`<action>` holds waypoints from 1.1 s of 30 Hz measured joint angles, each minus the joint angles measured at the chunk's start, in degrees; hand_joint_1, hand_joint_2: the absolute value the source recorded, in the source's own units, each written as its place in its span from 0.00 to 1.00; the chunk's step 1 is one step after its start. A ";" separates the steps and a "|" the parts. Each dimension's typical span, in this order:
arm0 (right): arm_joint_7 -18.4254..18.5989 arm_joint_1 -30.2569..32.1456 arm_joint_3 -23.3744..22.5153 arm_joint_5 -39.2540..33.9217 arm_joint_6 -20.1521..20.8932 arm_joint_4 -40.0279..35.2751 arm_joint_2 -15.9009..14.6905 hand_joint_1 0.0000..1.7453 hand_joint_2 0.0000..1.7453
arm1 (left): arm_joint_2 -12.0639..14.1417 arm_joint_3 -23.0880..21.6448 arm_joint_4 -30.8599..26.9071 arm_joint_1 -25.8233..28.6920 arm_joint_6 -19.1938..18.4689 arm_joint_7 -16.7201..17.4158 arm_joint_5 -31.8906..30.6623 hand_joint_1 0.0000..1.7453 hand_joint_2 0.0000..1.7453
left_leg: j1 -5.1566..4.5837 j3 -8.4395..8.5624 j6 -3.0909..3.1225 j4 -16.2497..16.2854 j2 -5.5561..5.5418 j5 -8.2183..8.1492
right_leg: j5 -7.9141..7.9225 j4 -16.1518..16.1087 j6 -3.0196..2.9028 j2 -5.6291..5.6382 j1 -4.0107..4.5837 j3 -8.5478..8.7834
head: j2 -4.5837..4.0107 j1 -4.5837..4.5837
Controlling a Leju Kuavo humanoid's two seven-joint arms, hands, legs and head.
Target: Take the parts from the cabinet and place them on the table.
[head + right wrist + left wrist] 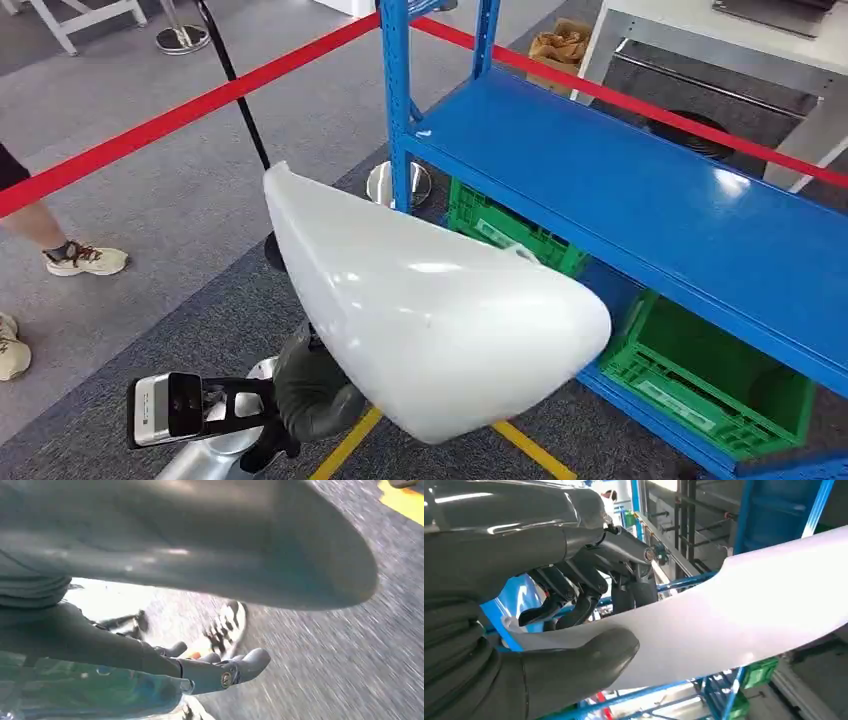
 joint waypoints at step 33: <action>-3.58 -1.31 2.56 7.80 2.03 -0.37 -3.25 0.00 0.00 | -2.08 -0.05 1.86 -1.84 -5.24 -0.24 -3.43 1.00 1.00 | -0.41 -1.58 -0.68 1.71 -2.15 -0.31 | 0.17 -3.87 0.74 5.60 -0.86 1.01 | 0.00 0.00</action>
